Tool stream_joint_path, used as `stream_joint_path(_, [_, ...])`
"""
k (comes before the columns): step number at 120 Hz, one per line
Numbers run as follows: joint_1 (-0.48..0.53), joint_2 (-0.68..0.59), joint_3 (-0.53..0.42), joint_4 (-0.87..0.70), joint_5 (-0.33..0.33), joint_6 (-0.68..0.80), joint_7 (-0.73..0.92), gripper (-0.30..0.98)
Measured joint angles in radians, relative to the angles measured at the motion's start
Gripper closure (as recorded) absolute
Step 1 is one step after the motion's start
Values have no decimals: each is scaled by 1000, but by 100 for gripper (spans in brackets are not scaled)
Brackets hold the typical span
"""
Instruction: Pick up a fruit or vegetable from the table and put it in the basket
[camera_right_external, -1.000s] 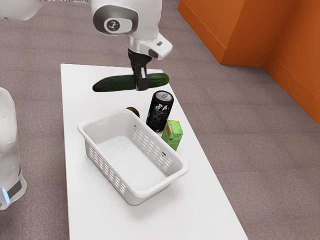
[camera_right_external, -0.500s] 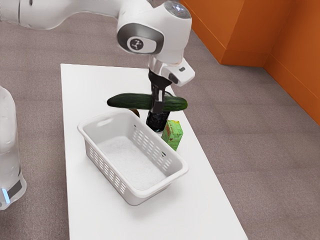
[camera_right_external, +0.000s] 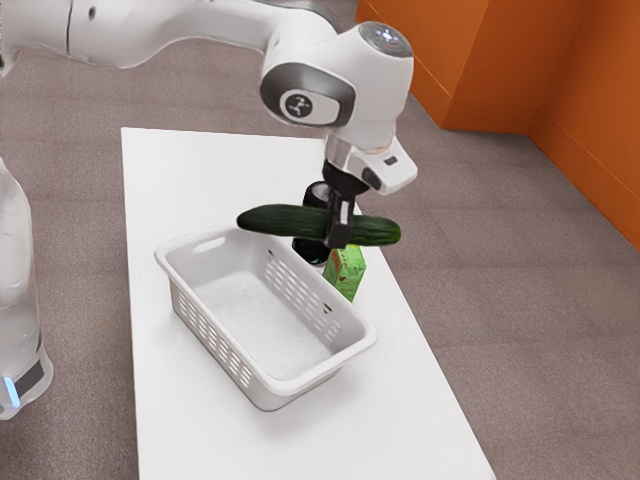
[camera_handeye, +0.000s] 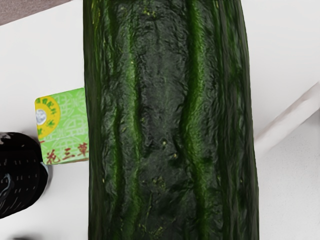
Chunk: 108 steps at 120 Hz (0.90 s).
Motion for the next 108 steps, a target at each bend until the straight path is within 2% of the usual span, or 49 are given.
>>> stream_joint_path(14, [1, 13, -5, 9, 1, 1, 1, 47])
stream_joint_path(28, [2, 15, -7, 9, 5, 4, 4, 21])
stream_joint_path(46, [2, 16, -7, 5, 11, 19, 5, 7])
stream_joint_path(95, [12, 19, 3, 28, 13, 34, 8, 0])
stream_joint_path(108, [54, 44, 115, 154, -6, 22, 9, 0])
